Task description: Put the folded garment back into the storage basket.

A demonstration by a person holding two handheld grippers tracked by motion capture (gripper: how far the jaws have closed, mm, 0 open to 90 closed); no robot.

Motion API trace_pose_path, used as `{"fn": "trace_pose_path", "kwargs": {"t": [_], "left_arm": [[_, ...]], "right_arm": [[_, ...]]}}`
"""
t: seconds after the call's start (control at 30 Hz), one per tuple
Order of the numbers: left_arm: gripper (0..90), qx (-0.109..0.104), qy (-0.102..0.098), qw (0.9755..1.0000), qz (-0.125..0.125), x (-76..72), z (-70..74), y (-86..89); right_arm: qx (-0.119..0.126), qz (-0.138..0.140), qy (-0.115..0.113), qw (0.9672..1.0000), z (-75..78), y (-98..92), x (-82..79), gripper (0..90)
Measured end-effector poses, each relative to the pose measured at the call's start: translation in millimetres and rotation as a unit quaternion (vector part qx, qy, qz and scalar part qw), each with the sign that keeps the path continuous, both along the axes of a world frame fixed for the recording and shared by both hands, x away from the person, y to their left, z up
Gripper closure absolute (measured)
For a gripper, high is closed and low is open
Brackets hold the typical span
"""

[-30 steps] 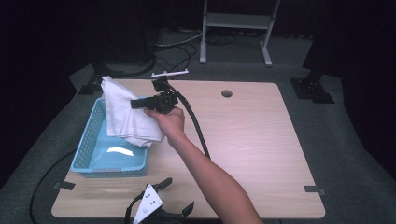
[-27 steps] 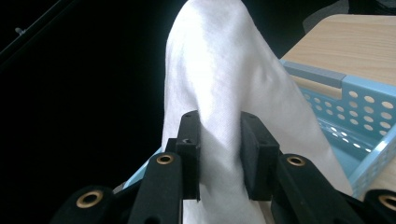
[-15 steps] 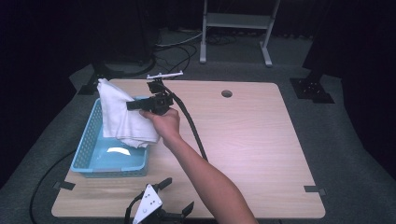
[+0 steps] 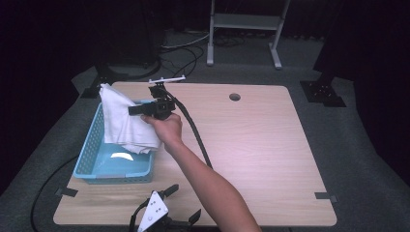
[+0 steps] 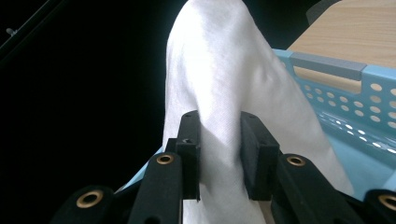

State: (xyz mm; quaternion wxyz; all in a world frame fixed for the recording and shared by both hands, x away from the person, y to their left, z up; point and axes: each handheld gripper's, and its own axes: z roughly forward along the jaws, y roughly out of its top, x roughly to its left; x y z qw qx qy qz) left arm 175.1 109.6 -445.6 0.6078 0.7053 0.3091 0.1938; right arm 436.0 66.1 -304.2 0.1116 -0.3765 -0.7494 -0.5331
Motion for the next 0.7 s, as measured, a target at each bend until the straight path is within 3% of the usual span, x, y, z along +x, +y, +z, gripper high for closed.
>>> {"fn": "trace_pose_path", "kwargs": {"t": [0.7], "left_arm": [[0.6,-0.003,0.001,1.0000,0.002,0.2,0.2,1.1]], "right_arm": [[-0.005,-0.001,0.025,0.9997,-19.7,22.7,7.3,71.8]]}}
